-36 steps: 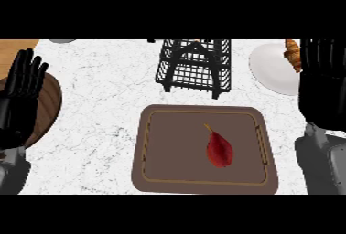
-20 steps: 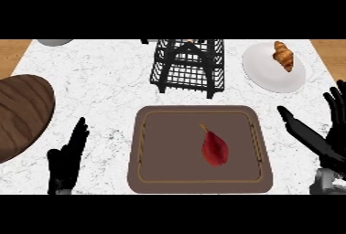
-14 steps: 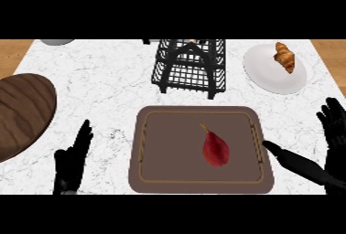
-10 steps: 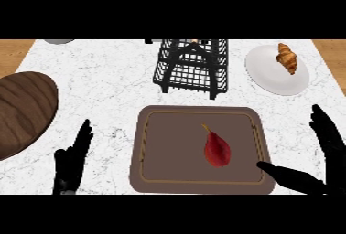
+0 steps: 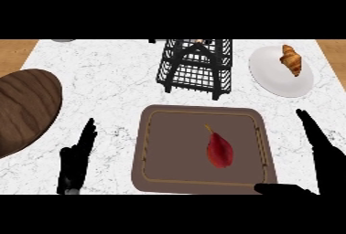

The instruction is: Pick the pear from the tray and place it in the tiered basket

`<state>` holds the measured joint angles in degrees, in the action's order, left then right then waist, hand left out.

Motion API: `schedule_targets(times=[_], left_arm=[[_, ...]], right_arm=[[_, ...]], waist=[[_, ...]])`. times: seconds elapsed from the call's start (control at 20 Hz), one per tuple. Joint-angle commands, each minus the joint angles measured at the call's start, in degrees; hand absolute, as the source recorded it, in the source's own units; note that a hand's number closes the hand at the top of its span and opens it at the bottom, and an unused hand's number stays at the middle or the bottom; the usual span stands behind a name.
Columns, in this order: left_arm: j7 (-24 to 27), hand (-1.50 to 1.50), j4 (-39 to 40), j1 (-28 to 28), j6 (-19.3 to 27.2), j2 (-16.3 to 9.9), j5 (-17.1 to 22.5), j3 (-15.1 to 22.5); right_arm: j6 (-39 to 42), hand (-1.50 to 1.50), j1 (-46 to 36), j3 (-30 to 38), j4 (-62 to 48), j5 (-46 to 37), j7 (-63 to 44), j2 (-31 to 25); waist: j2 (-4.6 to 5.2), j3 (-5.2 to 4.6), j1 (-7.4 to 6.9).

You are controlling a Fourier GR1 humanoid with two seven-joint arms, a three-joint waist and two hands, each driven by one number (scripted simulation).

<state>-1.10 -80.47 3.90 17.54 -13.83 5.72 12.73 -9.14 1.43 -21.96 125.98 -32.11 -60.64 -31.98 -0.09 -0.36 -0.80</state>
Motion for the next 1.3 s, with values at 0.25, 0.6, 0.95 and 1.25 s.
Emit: schedule_targets(times=[0.25, 0.6, 0.95, 1.25], left_arm=[[0.2, 0.0, 1.4, -0.5, 1.2, 2.3, -1.3, 0.4], [0.1, 0.0, 0.5, -0.3, 0.5, 2.8, -1.2, 1.0], [-1.3, 0.0, 1.2, -1.4, 1.1, 1.6, -1.6, -1.4], [-1.6, 0.0, -0.4, -0.3, 1.5, 2.8, -2.5, -0.2]], right_arm=[[11.9, -1.5, -14.2, -9.7, -5.7, -13.9, -20.7, 12.1], [17.1, -1.5, -16.6, -12.6, -20.2, -18.3, -20.0, 19.3], [22.2, -1.5, -17.4, -9.5, -22.6, -18.4, -19.8, 25.8], [24.7, -1.5, -19.8, -8.7, -26.9, -21.6, -20.6, 31.7]], waist=[[0.09, 0.18, 0.1], [0.26, 0.18, -0.09], [0.07, 0.29, 0.7], [-0.03, 0.3, 0.52]])
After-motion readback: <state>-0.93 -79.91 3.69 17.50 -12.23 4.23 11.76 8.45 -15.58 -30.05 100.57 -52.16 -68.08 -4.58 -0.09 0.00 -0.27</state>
